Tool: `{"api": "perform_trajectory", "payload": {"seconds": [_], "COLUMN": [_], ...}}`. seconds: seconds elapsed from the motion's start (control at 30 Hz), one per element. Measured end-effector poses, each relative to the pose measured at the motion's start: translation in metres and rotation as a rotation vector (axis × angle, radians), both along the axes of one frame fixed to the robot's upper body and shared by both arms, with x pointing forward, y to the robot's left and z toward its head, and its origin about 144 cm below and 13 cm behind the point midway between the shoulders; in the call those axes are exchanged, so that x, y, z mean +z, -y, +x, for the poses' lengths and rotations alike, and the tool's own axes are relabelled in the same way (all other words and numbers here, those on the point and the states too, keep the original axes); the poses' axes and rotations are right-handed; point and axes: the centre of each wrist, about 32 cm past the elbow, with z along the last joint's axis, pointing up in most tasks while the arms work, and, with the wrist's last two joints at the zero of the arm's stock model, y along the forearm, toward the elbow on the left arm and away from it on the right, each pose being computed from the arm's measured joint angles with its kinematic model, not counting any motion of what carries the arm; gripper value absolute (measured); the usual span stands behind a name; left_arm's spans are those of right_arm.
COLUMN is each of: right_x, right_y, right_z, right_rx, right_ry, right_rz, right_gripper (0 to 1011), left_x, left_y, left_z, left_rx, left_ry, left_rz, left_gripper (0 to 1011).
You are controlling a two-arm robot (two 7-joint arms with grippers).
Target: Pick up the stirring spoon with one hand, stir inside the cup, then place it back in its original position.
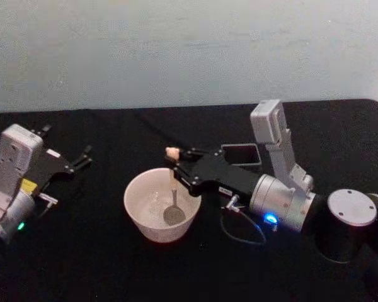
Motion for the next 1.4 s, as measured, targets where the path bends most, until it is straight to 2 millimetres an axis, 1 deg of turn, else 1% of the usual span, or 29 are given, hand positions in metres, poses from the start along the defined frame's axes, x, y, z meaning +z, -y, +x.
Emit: {"api": "perform_trajectory", "payload": {"seconds": [0.13,0.27,0.5,0.63,0.7,0.9,1.2,1.4], "right_x": [-0.001,-0.001,-0.001,-0.001,-0.001,0.000,0.002,0.009], "right_y": [-0.005,-0.014,-0.026,-0.028,-0.027,-0.019,-0.005,0.000], "right_z": [-0.002,0.000,0.012,0.019,0.023,0.025,0.016,0.010], "right_rx": [0.019,0.037,0.027,0.004,-0.018,-0.052,-0.064,-0.097], "right_ry": [-0.005,-0.004,-0.001,0.002,0.006,0.010,0.015,0.017], "right_rz": [0.000,0.000,-0.004,-0.008,-0.007,-0.011,-0.008,0.034], "right_gripper": [214,214,214,214,214,214,213,214], "left_x": [0.000,0.000,0.000,0.000,0.000,0.000,0.000,0.000], "left_y": [0.000,0.000,0.000,0.000,0.000,0.000,0.000,0.000], "left_z": [0.000,0.000,0.000,0.000,0.000,0.000,0.000,0.000], "left_rx": [0.000,0.000,0.000,0.000,0.000,0.000,0.000,0.000], "left_ry": [0.000,0.000,0.000,0.000,0.000,0.000,0.000,0.000], "left_rz": [0.000,0.000,0.000,0.000,0.000,0.000,0.000,0.000], "left_gripper": [1001,1001,1001,1001,1001,1001,1001,1001]}}
